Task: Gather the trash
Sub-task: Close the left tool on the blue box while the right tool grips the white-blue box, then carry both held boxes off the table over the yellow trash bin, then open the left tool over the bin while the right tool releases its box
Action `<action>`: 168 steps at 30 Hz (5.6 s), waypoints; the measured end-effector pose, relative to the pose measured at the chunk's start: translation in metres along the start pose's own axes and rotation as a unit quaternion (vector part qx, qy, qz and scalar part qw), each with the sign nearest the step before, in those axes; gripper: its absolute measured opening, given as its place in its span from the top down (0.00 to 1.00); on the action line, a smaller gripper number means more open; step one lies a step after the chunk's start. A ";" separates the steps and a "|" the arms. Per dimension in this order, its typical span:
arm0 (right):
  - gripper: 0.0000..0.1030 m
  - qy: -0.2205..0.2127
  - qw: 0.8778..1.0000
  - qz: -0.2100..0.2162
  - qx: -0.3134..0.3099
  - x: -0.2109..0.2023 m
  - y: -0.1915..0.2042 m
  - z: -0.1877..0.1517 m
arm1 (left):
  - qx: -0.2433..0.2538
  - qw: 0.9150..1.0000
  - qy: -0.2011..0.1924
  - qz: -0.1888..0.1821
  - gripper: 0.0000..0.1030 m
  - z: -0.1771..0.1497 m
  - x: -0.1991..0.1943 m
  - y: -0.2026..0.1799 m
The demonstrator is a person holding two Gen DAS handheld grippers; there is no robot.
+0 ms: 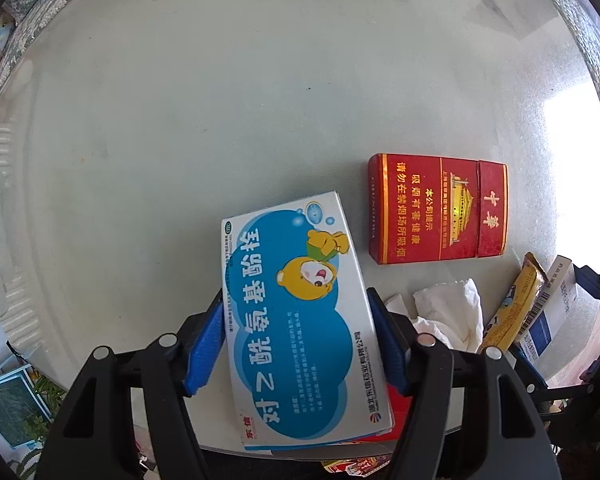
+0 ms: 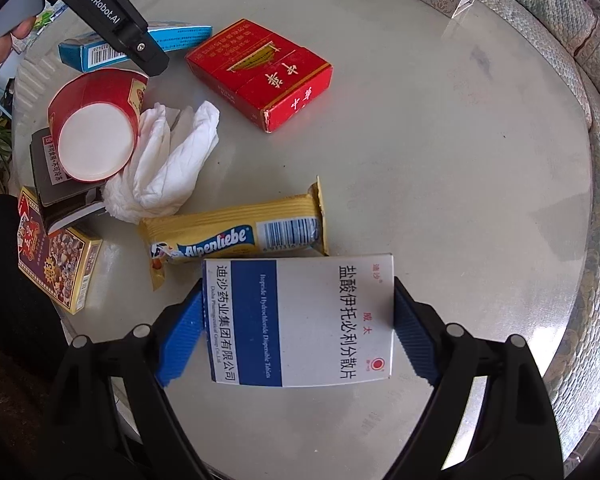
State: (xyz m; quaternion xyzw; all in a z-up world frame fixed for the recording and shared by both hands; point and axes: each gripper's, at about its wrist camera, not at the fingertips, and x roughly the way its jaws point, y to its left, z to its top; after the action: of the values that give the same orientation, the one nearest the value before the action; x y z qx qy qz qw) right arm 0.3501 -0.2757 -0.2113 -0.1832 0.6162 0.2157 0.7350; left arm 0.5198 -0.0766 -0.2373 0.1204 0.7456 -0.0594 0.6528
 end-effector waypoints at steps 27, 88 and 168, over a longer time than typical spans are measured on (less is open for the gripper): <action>0.18 -0.061 0.995 -0.067 0.033 -0.114 0.050 -0.017 | 0.015 0.997 -0.073 0.016 0.37 -0.119 -0.085 -0.020; 0.18 -0.114 0.988 -0.107 -0.012 -0.185 0.234 -0.135 | 0.135 0.973 -0.188 0.008 0.37 -0.378 -0.050 -0.086; 0.18 0.056 0.997 -0.026 0.046 0.111 0.224 -0.180 | 0.088 0.993 -0.019 -0.073 0.37 -0.337 0.231 -0.103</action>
State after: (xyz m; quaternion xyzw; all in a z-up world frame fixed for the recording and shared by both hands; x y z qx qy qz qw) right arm 0.0961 -0.1734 -0.3524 -0.1768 0.6604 0.1572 0.7126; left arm 0.1432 -0.0695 -0.4254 0.1213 0.7318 -0.1750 0.6474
